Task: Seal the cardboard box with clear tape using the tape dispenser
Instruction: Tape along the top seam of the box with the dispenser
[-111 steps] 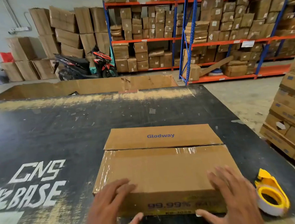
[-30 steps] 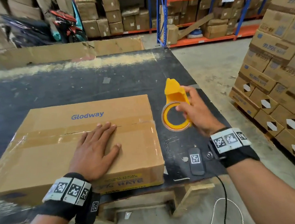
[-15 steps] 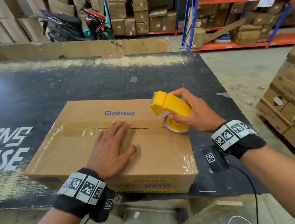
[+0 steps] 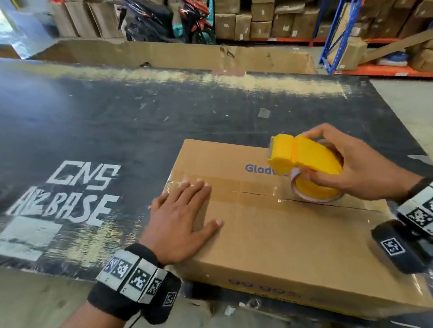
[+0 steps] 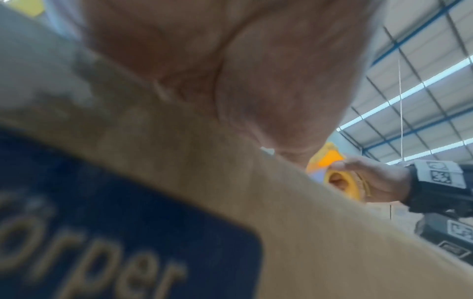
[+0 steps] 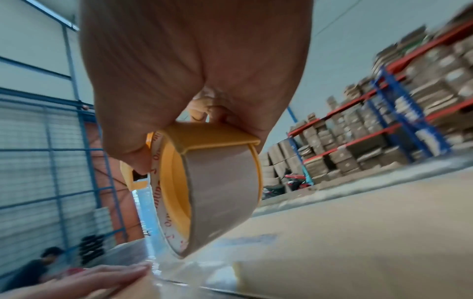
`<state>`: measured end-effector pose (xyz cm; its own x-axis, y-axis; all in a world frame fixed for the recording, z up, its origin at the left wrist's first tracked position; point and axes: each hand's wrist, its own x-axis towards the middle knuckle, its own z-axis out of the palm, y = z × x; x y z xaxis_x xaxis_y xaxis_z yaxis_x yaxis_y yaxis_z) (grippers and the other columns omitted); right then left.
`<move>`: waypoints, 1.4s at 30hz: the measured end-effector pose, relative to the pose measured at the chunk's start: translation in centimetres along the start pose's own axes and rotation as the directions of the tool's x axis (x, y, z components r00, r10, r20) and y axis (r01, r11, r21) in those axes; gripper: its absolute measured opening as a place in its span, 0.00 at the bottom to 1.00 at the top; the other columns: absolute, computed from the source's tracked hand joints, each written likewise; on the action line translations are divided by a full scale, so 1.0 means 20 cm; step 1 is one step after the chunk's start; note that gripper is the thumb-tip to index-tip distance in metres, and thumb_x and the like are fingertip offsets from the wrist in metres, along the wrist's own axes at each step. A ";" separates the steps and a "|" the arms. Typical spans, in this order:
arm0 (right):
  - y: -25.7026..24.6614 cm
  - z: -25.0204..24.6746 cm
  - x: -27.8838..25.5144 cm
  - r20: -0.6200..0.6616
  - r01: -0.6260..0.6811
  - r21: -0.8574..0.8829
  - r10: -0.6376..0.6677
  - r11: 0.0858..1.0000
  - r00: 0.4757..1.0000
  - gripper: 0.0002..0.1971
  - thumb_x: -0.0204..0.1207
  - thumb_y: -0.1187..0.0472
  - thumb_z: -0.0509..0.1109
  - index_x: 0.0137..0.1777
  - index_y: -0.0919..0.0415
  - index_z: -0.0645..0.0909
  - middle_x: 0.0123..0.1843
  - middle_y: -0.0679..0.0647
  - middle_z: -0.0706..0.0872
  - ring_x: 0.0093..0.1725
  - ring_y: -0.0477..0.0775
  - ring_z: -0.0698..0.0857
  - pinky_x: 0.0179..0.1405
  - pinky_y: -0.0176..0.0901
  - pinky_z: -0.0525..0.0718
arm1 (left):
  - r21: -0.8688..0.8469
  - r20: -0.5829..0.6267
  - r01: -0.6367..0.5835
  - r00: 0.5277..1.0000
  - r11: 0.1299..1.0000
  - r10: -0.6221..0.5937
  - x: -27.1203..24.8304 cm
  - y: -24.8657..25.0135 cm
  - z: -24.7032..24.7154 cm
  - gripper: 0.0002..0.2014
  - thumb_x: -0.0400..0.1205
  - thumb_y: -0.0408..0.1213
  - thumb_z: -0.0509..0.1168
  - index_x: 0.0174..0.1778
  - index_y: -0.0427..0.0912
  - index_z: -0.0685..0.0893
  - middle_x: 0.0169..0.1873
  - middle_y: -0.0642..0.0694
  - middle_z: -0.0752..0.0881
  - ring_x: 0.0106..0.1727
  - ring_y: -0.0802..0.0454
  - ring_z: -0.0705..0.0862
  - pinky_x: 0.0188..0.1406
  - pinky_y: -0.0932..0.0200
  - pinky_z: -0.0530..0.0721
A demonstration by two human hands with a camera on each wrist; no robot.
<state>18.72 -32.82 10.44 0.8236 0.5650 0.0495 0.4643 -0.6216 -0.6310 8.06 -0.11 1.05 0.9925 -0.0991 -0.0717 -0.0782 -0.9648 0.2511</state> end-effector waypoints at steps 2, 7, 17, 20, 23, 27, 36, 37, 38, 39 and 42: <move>-0.14 0.13 0.18 0.011 0.077 0.043 -0.077 0.996 0.997 0.31 0.70 0.41 0.78 0.71 0.38 0.70 0.61 0.42 0.86 0.57 0.42 0.86 0.50 0.49 0.88 | -0.064 0.023 -0.023 0.999 0.998 0.025 0.00 -0.03 -0.05 0.42 0.79 0.75 0.49 0.89 0.63 0.56 0.90 0.65 0.55 0.91 0.59 0.52 0.86 0.42 0.56; -0.35 0.45 0.46 0.068 0.148 0.036 -0.150 0.988 0.986 0.30 0.73 0.43 0.78 0.71 0.45 0.69 0.57 0.42 0.86 0.50 0.45 0.87 0.43 0.46 0.86 | -0.387 0.132 -0.023 0.988 0.922 0.080 0.00 -0.21 -0.19 0.32 0.82 0.59 0.65 0.83 0.60 0.67 0.81 0.61 0.75 0.81 0.58 0.74 0.80 0.49 0.70; -0.34 0.54 0.48 0.093 0.069 -0.014 -0.068 0.998 0.993 0.33 0.70 0.32 0.71 0.72 0.38 0.65 0.66 0.44 0.83 0.58 0.45 0.85 0.49 0.52 0.89 | -0.961 0.212 0.225 0.973 0.163 -0.092 0.23 -0.37 -0.43 0.19 0.88 0.34 0.64 0.76 0.43 0.75 0.49 0.39 0.92 0.46 0.46 0.95 0.52 0.51 0.92; -0.36 0.55 0.48 0.078 0.067 -0.026 -0.065 0.997 0.995 0.33 0.69 0.33 0.71 0.72 0.38 0.65 0.64 0.44 0.84 0.57 0.45 0.85 0.48 0.53 0.88 | -0.972 0.226 0.228 0.973 0.049 -0.050 0.29 -0.35 -0.44 0.21 0.87 0.31 0.66 0.76 0.38 0.76 0.47 0.34 0.83 0.44 0.42 0.82 0.38 0.61 0.92; -0.36 0.55 0.47 0.070 0.058 -0.024 -0.056 0.998 0.996 0.34 0.70 0.33 0.71 0.72 0.40 0.65 0.64 0.45 0.84 0.57 0.47 0.85 0.48 0.56 0.88 | -0.974 0.226 0.226 0.973 -0.001 -0.052 0.32 -0.37 -0.42 0.22 0.83 0.29 0.72 0.74 0.37 0.79 0.43 0.38 0.91 0.36 0.50 0.89 0.39 0.62 0.92; -0.35 0.56 0.47 0.072 0.060 -0.031 -0.058 0.998 0.996 0.35 0.70 0.33 0.72 0.74 0.42 0.65 0.66 0.47 0.84 0.59 0.48 0.85 0.49 0.57 0.89 | -0.957 0.269 0.268 0.963 -0.110 0.003 0.34 -0.41 -0.40 0.21 0.82 0.28 0.72 0.73 0.35 0.82 0.55 0.36 0.93 0.42 0.52 0.94 0.41 0.63 0.92; -0.35 0.56 0.47 0.078 0.049 -0.027 -0.047 0.998 0.996 0.35 0.70 0.33 0.72 0.74 0.39 0.64 0.70 0.44 0.82 0.63 0.45 0.83 0.50 0.50 0.89 | -0.938 0.328 0.323 0.944 -0.130 -0.022 0.36 -0.40 -0.34 0.14 0.84 0.22 0.65 0.64 0.38 0.85 0.45 0.39 0.92 0.33 0.55 0.93 0.36 0.64 0.92; -0.34 0.56 0.47 0.076 0.050 -0.025 -0.048 0.998 0.996 0.35 0.70 0.34 0.72 0.74 0.39 0.64 0.70 0.44 0.82 0.63 0.46 0.83 0.50 0.50 0.89 | -0.938 0.332 0.325 0.943 -0.117 -0.038 0.37 -0.40 -0.34 0.14 0.84 0.24 0.64 0.63 0.38 0.85 0.46 0.39 0.91 0.33 0.55 0.92 0.36 0.63 0.92; -0.34 0.56 0.47 0.075 0.049 -0.022 -0.047 0.999 0.996 0.35 0.70 0.34 0.72 0.74 0.39 0.65 0.70 0.44 0.82 0.63 0.46 0.83 0.50 0.49 0.89 | -0.936 0.339 0.332 0.939 -0.115 -0.051 0.37 -0.40 -0.34 0.14 0.84 0.26 0.63 0.63 0.39 0.86 0.46 0.39 0.89 0.32 0.55 0.91 0.36 0.62 0.91; -0.34 0.56 0.47 0.075 0.047 -0.018 -0.045 0.999 0.996 0.35 0.70 0.34 0.73 0.74 0.39 0.65 0.70 0.44 0.82 0.63 0.46 0.83 0.49 0.48 0.89 | -0.933 0.346 0.338 0.937 -0.121 -0.055 0.37 -0.40 -0.35 0.13 0.84 0.28 0.63 0.62 0.39 0.87 0.46 0.39 0.89 0.32 0.55 0.91 0.36 0.61 0.91; -0.34 0.57 0.47 0.079 0.047 -0.012 -0.046 0.999 0.996 0.36 0.69 0.34 0.73 0.75 0.39 0.65 0.71 0.43 0.81 0.64 0.44 0.83 0.50 0.42 0.87 | -0.939 0.327 0.324 0.945 -0.110 -0.006 0.37 -0.41 -0.35 0.15 0.83 0.25 0.69 0.65 0.38 0.85 0.46 0.38 0.91 0.39 0.52 0.93 0.41 0.59 0.93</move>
<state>19.65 -17.14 6.43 0.7730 0.6342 0.0171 0.5065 -0.6007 -0.6185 16.65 8.82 5.24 0.9076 -0.1679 -0.3848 0.4190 0.3031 0.8559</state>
